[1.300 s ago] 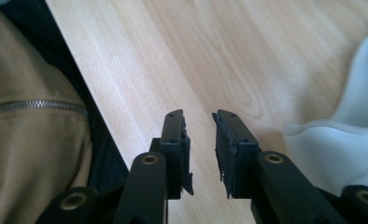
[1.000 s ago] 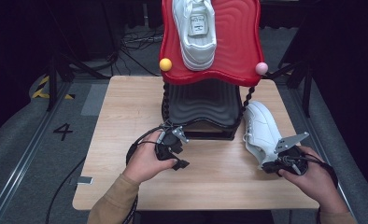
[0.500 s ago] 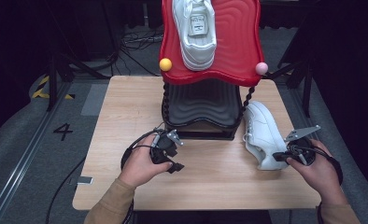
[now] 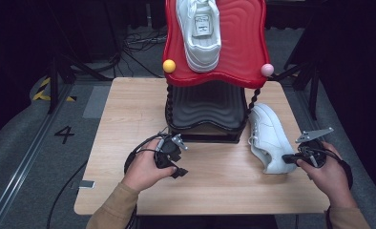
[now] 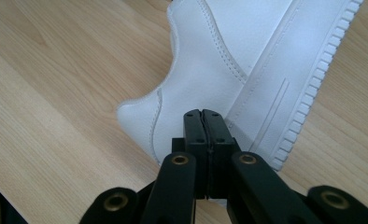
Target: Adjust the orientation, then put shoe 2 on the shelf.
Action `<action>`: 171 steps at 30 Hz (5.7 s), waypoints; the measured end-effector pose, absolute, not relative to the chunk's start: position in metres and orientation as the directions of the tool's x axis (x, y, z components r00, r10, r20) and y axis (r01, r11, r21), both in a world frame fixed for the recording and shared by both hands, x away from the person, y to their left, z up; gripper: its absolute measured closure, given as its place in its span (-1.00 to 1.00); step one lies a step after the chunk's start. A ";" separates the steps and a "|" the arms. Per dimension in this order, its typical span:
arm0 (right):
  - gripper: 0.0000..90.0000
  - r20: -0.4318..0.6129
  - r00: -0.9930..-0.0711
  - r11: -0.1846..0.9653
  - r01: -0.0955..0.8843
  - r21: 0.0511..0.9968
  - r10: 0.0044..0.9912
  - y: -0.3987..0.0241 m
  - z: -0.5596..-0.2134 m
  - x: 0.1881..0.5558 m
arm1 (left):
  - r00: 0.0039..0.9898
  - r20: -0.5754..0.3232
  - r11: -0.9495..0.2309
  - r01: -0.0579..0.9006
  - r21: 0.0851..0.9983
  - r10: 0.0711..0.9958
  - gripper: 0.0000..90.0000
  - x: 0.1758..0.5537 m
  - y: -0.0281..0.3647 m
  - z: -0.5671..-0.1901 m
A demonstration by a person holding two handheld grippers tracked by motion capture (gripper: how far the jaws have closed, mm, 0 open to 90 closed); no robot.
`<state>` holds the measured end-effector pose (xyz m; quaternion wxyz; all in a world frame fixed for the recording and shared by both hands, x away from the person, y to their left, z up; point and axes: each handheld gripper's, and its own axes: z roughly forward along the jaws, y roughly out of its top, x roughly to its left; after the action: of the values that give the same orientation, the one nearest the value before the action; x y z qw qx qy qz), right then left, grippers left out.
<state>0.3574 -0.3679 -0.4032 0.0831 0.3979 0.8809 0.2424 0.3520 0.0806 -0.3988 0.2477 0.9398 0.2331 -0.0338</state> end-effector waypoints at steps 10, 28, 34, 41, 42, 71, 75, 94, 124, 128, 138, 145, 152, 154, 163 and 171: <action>1.00 0.039 -0.636 0.529 0.673 0.517 0.770 -0.379 -0.402 0.355 | 0.893 -0.178 -0.772 0.448 0.452 0.413 -0.06 0.353 0.076 -0.398; 1.00 -0.092 -0.485 0.461 0.732 0.503 0.870 -0.420 -0.403 0.356 | 0.892 -0.182 -0.774 0.451 0.445 0.415 -0.06 0.356 0.078 -0.399; 1.00 -0.122 -0.459 0.450 0.725 0.522 0.880 -0.429 -0.399 0.352 | 0.891 -0.185 -0.775 0.451 0.443 0.414 -0.06 0.356 0.077 -0.400; 1.00 -0.130 -0.480 0.469 0.703 0.535 0.868 -0.426 -0.392 0.348 | 0.894 -0.183 -0.775 0.446 0.449 0.409 -0.07 0.357 0.077 -0.399; 1.00 -0.127 -0.481 0.467 0.700 0.541 0.868 -0.426 -0.392 0.348 | 0.894 -0.182 -0.775 0.446 0.448 0.409 -0.07 0.357 0.077 -0.399; 0.62 -0.067 -0.706 0.650 0.604 0.461 0.705 -0.399 -0.354 0.369 | 0.881 -0.186 -0.754 0.469 0.460 0.434 -0.08 0.353 0.089 -0.395; 0.56 -0.054 -0.734 0.688 0.607 0.398 0.677 -0.395 -0.355 0.378 | 0.883 -0.188 -0.756 0.466 0.459 0.430 -0.08 0.353 0.089 -0.396; 0.37 0.091 -0.841 0.834 0.540 0.110 0.533 -0.368 -0.409 0.410 | 0.880 -0.195 -0.758 0.472 0.449 0.432 -0.08 0.353 0.091 -0.398; 0.77 0.142 -0.868 0.879 0.476 -0.030 0.475 -0.356 -0.425 0.418 | 0.870 -0.199 -0.742 0.489 0.460 0.450 -0.09 0.352 0.099 -0.397; 0.77 0.122 -0.871 0.878 0.479 -0.002 0.475 -0.355 -0.415 0.419 | 0.871 -0.200 -0.743 0.487 0.459 0.448 -0.09 0.352 0.100 -0.397; 0.77 0.092 -0.869 0.871 0.491 0.029 0.487 -0.348 -0.368 0.423 | 0.864 -0.204 -0.729 0.499 0.468 0.460 -0.09 0.350 0.105 -0.397; 0.77 0.062 -0.866 0.864 0.499 0.063 0.496 -0.339 -0.323 0.424 | 0.864 -0.203 -0.729 0.500 0.468 0.461 -0.09 0.347 0.108 -0.396; 0.76 0.037 -0.869 0.865 0.495 0.078 0.493 -0.332 -0.291 0.427 | 0.857 -0.207 -0.720 0.510 0.470 0.472 -0.09 0.345 0.112 -0.396; 0.76 0.033 -0.869 0.865 0.494 0.082 0.494 -0.330 -0.283 0.427 | 0.853 -0.209 -0.715 0.516 0.472 0.478 -0.09 0.344 0.113 -0.396; 0.76 0.005 -0.870 0.866 0.491 0.097 0.493 -0.321 -0.250 0.433 | 0.842 -0.214 -0.705 0.533 0.467 0.495 -0.09 0.342 0.121 -0.398; 0.76 -0.020 -0.870 0.867 0.488 0.102 0.492 -0.312 -0.221 0.436 | 0.840 -0.215 -0.701 0.536 0.470 0.498 -0.09 0.342 0.123 -0.398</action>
<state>0.4363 -0.3124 -0.2211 0.0228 0.2536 0.9659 0.0467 0.3421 0.1225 -0.3979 0.2661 0.9216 0.2803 -0.0357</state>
